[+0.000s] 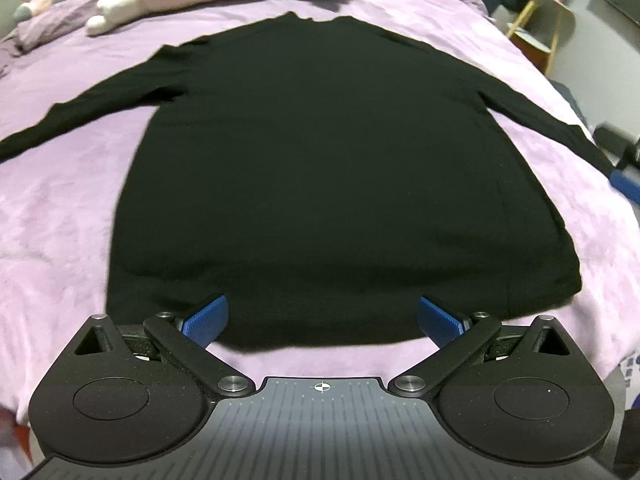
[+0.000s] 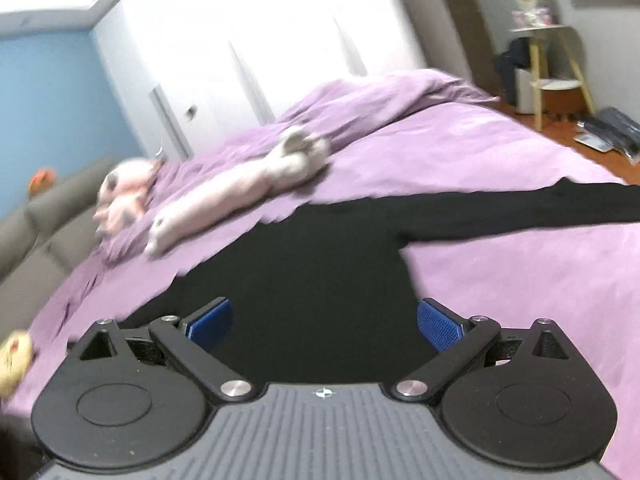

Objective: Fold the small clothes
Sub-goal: 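Grasp a black sleeve with the right gripper and lift it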

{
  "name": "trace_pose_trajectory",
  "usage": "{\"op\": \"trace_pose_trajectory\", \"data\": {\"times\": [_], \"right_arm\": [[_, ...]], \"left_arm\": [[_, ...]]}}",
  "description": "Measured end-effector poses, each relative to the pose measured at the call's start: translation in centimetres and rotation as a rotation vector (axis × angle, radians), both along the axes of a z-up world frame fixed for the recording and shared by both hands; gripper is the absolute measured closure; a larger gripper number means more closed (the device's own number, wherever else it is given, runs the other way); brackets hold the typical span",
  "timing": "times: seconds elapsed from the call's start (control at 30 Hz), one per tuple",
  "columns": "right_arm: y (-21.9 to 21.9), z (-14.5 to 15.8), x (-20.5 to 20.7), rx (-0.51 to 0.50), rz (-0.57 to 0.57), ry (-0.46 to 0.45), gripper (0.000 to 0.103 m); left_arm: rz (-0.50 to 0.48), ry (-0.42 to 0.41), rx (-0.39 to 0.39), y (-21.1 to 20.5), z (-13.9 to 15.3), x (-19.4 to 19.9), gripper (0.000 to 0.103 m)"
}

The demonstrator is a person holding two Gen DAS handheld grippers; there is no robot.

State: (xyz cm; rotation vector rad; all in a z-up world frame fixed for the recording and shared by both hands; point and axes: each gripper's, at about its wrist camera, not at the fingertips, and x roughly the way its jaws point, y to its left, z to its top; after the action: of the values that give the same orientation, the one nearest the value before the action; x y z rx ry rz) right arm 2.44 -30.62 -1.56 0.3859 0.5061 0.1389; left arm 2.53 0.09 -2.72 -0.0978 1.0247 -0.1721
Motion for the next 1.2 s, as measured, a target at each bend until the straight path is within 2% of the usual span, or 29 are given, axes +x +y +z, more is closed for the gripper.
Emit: {"op": "trace_pose_trajectory", "data": {"times": [0.07,0.23,0.27,0.3,0.33,0.37,0.4,0.5,0.57,0.7,0.8,0.87,0.97,1.03,1.1,1.13,1.2], "right_arm": [[-3.5,-0.3,2.2,0.040,-0.080,0.059,0.004],[-14.8,-3.4,5.9,0.265,-0.368,0.062,0.006],[-16.6,-4.4,6.3,0.313,-0.421,0.079,0.011],[-18.7,-5.5,6.8,0.372,-0.489,0.105,0.025],[-20.7,-6.6,7.1,0.429,-0.555,0.130,0.034],[-22.6,-7.7,7.3,0.475,-0.624,0.154,0.052],[-23.9,-8.8,7.3,0.506,-0.680,0.168,0.065],[-27.0,-10.8,7.1,0.598,-0.794,0.138,0.085],[-27.8,-11.5,7.4,0.637,-0.836,0.148,0.086],[-28.8,-11.9,8.3,0.646,-0.871,0.131,0.087],[-28.0,-11.5,9.3,0.564,-0.878,0.163,0.099],[-26.8,-9.5,10.6,0.469,-0.838,0.160,0.100],[-21.4,-4.7,13.7,0.256,-0.622,0.079,0.100],[-15.1,-1.8,15.8,0.120,-0.397,0.016,0.100],[-9.2,-0.2,17.3,0.047,-0.188,-0.025,0.100],[-5.3,0.3,17.9,0.017,-0.063,-0.032,0.100],[0.7,0.0,18.6,-0.008,0.116,0.003,0.097]], "left_arm": [[-0.002,0.007,0.004,0.1,-0.6,0.8,0.000],[0.046,0.023,-0.017,0.8,-1.7,3.0,0.000],[0.061,0.026,-0.014,1.0,-1.9,3.4,0.000],[0.074,0.030,-0.012,1.1,-2.1,3.8,0.000],[0.088,0.037,-0.015,1.3,-2.3,4.1,0.000],[0.104,0.048,-0.013,1.5,-2.7,4.4,0.000],[0.119,0.054,-0.013,1.7,-2.9,4.7,0.000],[0.147,0.073,-0.029,2.1,-3.5,5.5,0.001],[0.157,0.069,-0.042,2.2,-3.6,5.8,0.001],[0.163,0.066,-0.023,1.9,-3.8,6.5,0.001],[0.153,0.071,-0.001,1.9,-4.1,7.0,0.003],[0.143,0.074,0.008,2.0,-4.0,7.3,0.007],[0.142,0.044,-0.021,2.8,-3.4,8.4,0.012],[0.150,0.031,-0.079,3.2,-2.7,9.2,0.014],[0.160,0.012,-0.133,3.3,-1.8,10.2,0.014],[0.154,-0.009,-0.162,3.3,-1.2,10.7,0.014],[0.130,-0.062,-0.185,2.9,-0.2,12.0,0.014]]}}
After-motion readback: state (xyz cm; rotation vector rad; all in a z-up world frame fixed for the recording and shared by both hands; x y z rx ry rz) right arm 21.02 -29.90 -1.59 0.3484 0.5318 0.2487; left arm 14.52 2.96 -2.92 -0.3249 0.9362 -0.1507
